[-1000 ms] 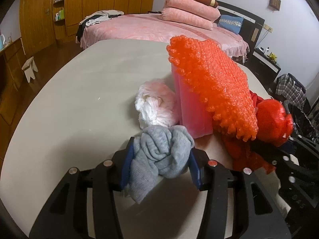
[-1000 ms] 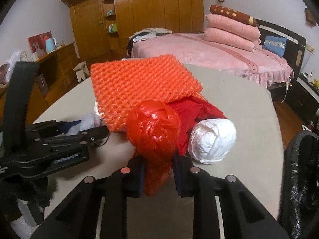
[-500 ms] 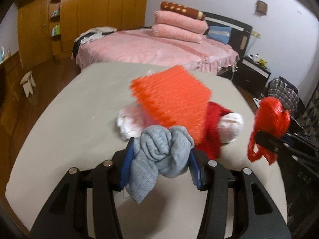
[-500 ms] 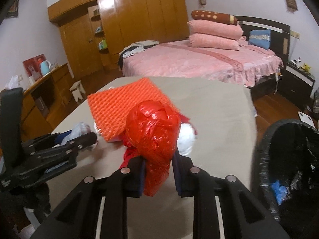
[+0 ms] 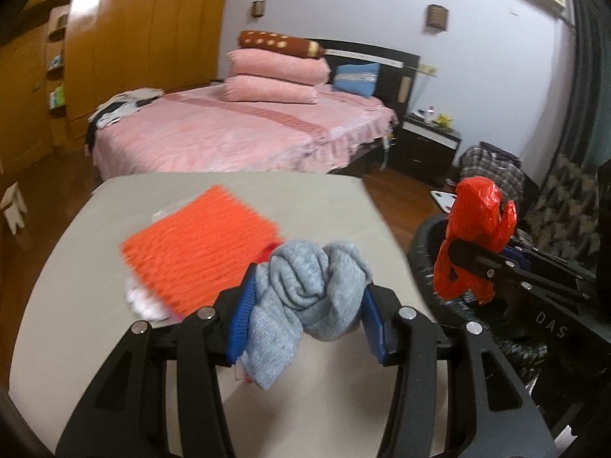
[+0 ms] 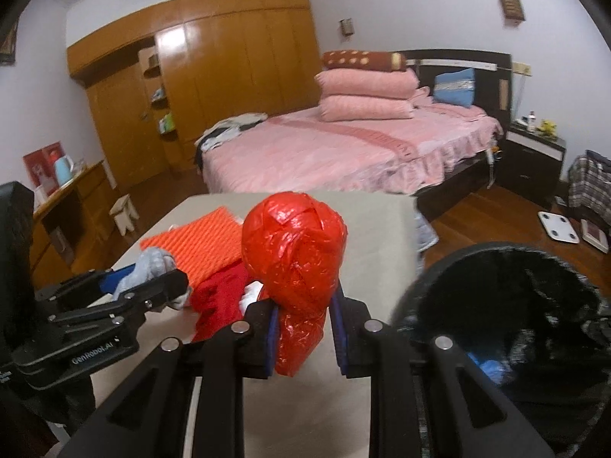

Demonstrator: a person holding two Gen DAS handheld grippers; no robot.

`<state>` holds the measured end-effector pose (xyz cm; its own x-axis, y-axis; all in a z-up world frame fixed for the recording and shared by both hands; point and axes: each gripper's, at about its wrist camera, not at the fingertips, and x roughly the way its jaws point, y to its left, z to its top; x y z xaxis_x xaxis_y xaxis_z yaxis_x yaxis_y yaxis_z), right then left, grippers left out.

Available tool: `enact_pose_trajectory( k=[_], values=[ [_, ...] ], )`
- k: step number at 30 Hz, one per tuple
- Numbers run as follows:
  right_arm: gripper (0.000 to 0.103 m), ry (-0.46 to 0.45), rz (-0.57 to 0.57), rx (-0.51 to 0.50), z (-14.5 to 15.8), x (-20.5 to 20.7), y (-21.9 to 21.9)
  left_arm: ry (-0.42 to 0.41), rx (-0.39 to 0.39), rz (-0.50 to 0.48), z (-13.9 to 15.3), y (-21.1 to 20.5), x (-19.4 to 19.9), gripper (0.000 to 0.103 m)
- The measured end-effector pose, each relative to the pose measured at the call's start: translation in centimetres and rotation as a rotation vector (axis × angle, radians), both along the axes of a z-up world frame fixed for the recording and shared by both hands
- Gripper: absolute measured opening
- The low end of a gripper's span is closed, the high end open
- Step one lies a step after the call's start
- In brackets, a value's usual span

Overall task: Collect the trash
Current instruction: 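Release the red bag and grey sock into the trash bin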

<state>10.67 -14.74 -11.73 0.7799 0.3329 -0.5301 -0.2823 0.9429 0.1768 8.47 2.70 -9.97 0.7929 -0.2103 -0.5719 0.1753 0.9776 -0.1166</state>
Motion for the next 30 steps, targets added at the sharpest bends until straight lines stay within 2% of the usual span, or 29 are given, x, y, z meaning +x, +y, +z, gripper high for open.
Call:
enact_pose_trajectory(
  k=[13,21,23,24,26,28,30],
  values=[
    [0.023,-0.024,-0.272,-0.032,0.9,-0.9,-12.1,-0.037,-0.020,-0.248,1.4,-12.4,3.6,0.048],
    [0.023,-0.018,-0.394,-0.060,0.3,-2.0,-17.9,-0.021,-0.052,-0.346,1.0,-19.3,5.6,0.049],
    [0.027,-0.018,-0.413,-0.067,0.2,-2.1,-18.7,-0.016,-0.062,-0.366,0.8,-20.3,6.1,0.055],
    [0.030,-0.020,-0.429,-0.074,0.1,-2.2,-19.1,-0.015,-0.063,-0.372,0.7,-20.8,6.2,0.065],
    [0.054,-0.016,-0.455,-0.082,-0.1,-2.3,-19.8,-0.015,-0.069,-0.380,0.6,-21.2,6.2,0.077],
    [0.062,-0.021,-0.477,-0.087,-0.2,-2.6,-20.3,-0.015,-0.078,-0.382,0.5,-21.2,6.2,0.081],
    [0.080,-0.020,-0.489,-0.091,-0.3,-2.8,-20.5,-0.019,-0.076,-0.380,0.6,-20.7,6.0,0.085]
  ],
)
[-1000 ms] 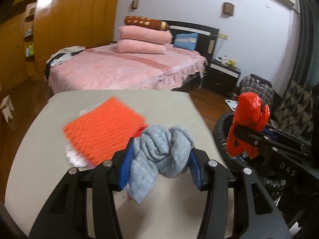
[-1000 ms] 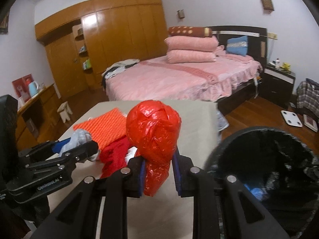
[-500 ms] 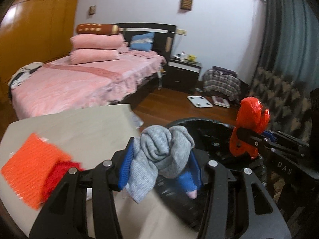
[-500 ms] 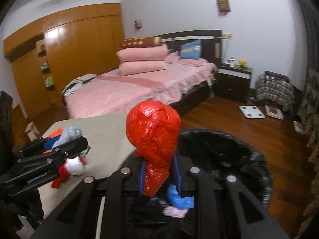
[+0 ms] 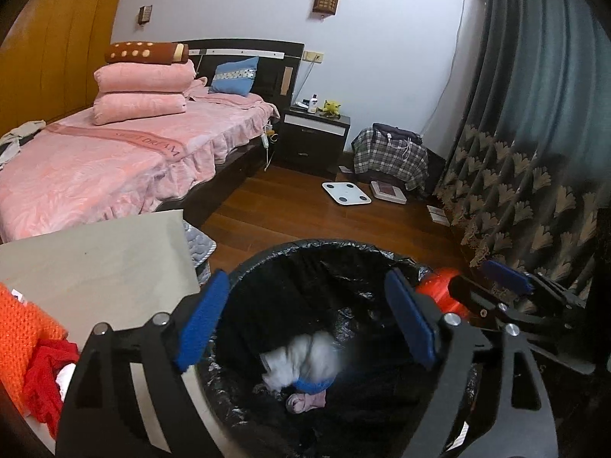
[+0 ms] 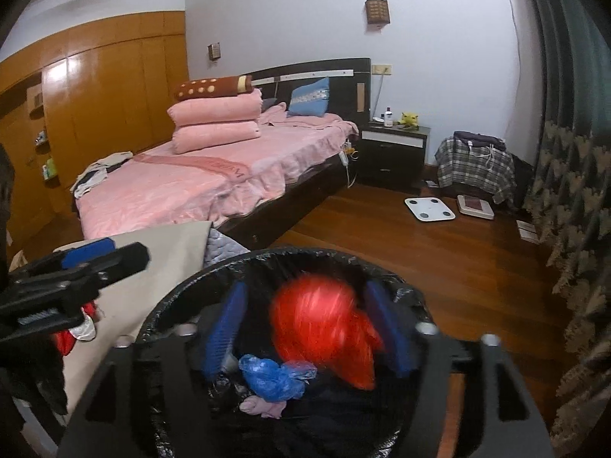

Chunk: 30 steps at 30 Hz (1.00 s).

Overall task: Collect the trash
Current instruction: 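Release the red bag and grey sock into the trash bin, then grasp the white tissue ball with the right tool while the left tool grasps the orange pad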

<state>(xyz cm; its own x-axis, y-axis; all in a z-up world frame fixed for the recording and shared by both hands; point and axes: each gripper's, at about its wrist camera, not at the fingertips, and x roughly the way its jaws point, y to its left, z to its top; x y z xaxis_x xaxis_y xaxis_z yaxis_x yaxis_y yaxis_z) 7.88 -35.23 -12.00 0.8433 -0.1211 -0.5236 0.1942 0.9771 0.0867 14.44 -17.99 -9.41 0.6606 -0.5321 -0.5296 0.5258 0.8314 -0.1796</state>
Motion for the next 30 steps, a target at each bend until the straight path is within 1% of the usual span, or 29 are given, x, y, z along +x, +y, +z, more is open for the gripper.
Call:
enact_pose_trajectory(
  k=[1,4,9,13,15,20,25,30],
  values=[
    [0.090,-0.004,-0.007,-0.002,0.0,-0.2,0.0,-0.003,0.004,0.008,0.0,0.5,-0.2,0.086],
    [0.097,-0.013,0.014,0.010,0.2,-0.4,0.7,-0.002,0.010,0.042,0.3,2.6,-0.6,0.089],
    [0.097,-0.023,0.080,0.040,0.7,0.2,3.4,-0.001,0.044,0.147,0.2,7.5,-1.3,0.091],
    [0.097,-0.029,0.166,0.057,1.0,1.1,7.6,-0.004,0.066,0.245,0.0,12.1,-2.0,0.091],
    [0.097,-0.027,0.208,0.057,1.1,1.6,9.5,-0.012,0.089,0.295,-0.2,14.5,-2.3,0.091],
    [0.097,-0.028,0.310,0.049,1.3,2.5,14.4,-0.018,0.116,0.410,-0.3,19.9,-3.0,0.091],
    [0.097,-0.013,0.389,0.036,0.4,3.1,19.0,-0.017,0.131,0.509,-0.5,24.7,-3.9,0.091],
    [0.097,0.020,0.435,0.029,-1.2,3.8,22.5,0.007,0.144,0.569,-1.7,27.7,-5.0,0.091]
  ],
)
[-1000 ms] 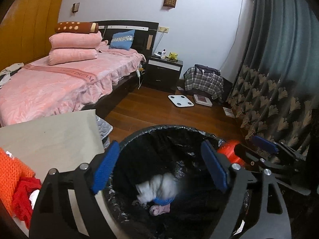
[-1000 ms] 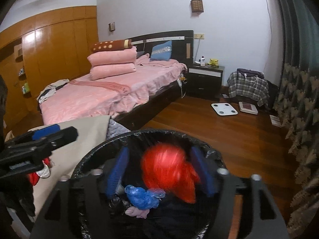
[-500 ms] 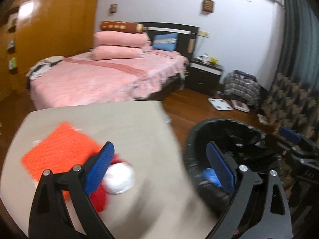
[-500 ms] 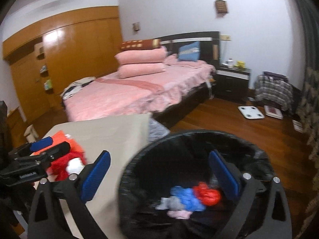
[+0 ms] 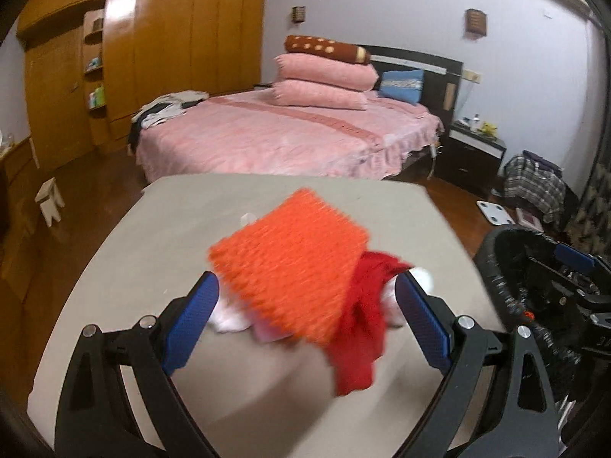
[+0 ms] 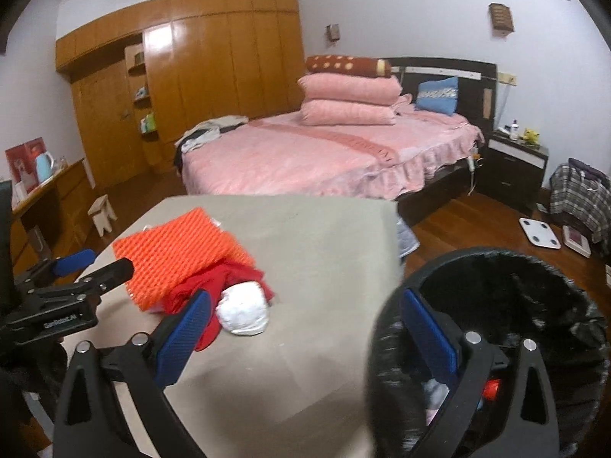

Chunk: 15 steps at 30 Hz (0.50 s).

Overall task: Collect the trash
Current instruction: 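Grasp the white tissue ball with the right tool while the left tool grasps the orange pad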

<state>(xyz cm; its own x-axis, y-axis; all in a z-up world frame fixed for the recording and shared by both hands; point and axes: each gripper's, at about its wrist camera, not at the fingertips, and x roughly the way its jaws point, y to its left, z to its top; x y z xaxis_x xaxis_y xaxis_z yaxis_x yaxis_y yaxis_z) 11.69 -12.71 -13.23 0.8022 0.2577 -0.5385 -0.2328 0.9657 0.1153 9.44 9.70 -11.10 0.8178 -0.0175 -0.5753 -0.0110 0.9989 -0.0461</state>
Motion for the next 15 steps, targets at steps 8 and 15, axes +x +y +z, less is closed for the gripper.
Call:
enact_pose_trajectory(
  k=[8,15],
  values=[
    [0.097,0.038,0.021,-0.043,-2.9,2.1,3.4,0.031,0.003,0.039,-1.9,1.4,0.4,0.091],
    [0.096,0.060,0.037,-0.079,-4.7,3.5,4.8,0.058,0.007,0.055,-3.4,1.9,0.8,0.091]
  ],
)
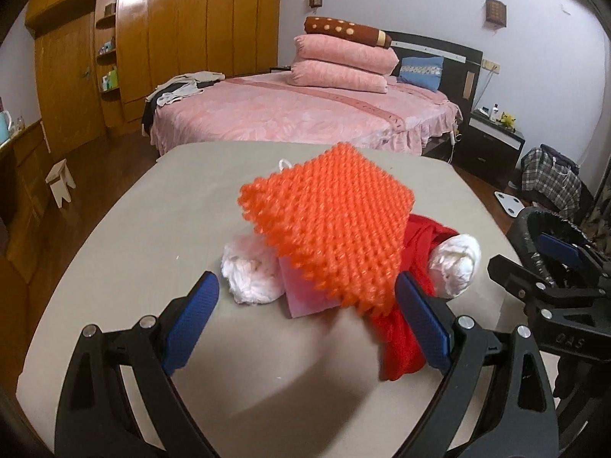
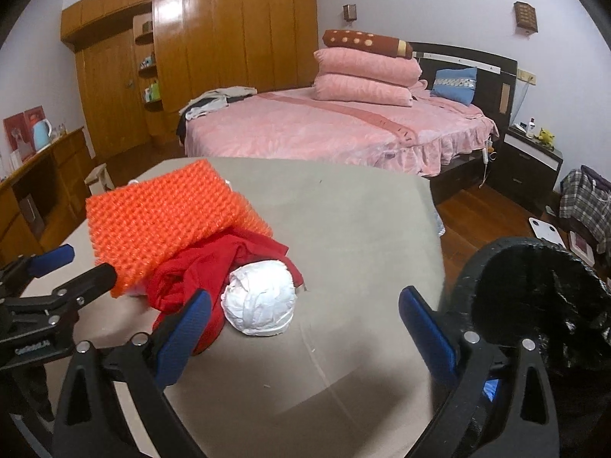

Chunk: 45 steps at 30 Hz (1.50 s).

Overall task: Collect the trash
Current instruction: 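Grasp the white tissue ball with the right tool while the left tool grasps the orange pad, then drop the white tissue ball and orange pad into the trash bin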

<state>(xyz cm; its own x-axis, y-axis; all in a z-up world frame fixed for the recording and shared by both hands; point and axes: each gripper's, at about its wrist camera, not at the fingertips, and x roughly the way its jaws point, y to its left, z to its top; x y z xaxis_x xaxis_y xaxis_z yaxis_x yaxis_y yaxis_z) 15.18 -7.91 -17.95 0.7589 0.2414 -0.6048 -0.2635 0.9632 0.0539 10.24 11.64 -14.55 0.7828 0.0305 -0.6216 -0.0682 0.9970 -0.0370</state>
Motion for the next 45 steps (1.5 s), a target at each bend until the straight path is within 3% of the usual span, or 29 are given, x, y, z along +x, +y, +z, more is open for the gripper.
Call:
enact_pose_trajectory(
  k=[9,12,13,14,15,19,21,23,25,27,30,41,43,44,45],
  values=[
    [0.090,0.047,0.033,-0.043,-1.8,1.6,2.0,0.016,-0.021,0.017,-1.1,0.5,-0.3,0.091],
    [0.080,0.082,0.061,-0.052,-2.4,2.1,2.6,0.008,-0.033,0.014,-0.8,0.5,-0.4,0.091],
    [0.068,0.096,0.073,-0.054,-2.6,2.2,2.8,0.004,-0.035,0.012,-0.7,0.5,-0.4,0.091],
    [0.048,0.116,0.093,-0.052,-2.9,2.4,3.0,-0.001,-0.039,0.011,-0.5,0.4,-0.4,0.091],
    [0.042,0.141,0.127,-0.036,-3.1,2.6,3.2,-0.007,-0.044,0.009,-0.4,0.3,-0.4,0.091],
    [0.040,0.125,0.127,-0.017,-2.9,2.0,2.9,-0.029,-0.068,-0.011,0.4,-0.2,-0.3,0.089],
    [0.040,0.102,0.109,-0.025,-2.6,1.5,2.5,-0.029,-0.071,-0.028,0.5,-0.7,0.0,0.078],
    [0.040,0.092,0.095,-0.029,-2.4,1.2,2.2,-0.024,-0.075,-0.045,0.5,-1.1,0.6,0.075],
    [0.040,0.095,0.083,-0.029,-2.3,1.3,1.6,-0.014,-0.073,-0.056,0.2,-1.3,1.2,0.066],
    [0.040,0.106,0.073,-0.031,-2.4,1.3,1.2,0.005,-0.086,-0.069,-0.2,-1.6,2.0,0.038],
    [0.041,0.122,0.062,-0.028,-2.5,1.4,0.7,0.018,-0.100,-0.090,-0.6,-1.8,2.4,0.007],
    [0.042,0.132,0.049,-0.014,-2.5,0.2,-0.2,0.031,-0.093,-0.128,-1.0,-3.4,0.6,0.009],
    [0.042,0.134,0.047,-0.014,-2.5,0.3,-0.5,0.033,-0.093,-0.126,-1.1,-3.4,0.4,0.022],
    [0.042,0.135,0.045,-0.012,-2.6,0.2,-0.6,0.030,-0.091,-0.122,-1.1,-3.4,0.3,0.039],
    [0.042,0.136,0.043,-0.011,-2.6,0.3,-0.6,0.024,-0.093,-0.115,-1.0,-3.4,0.3,0.049]
  ],
)
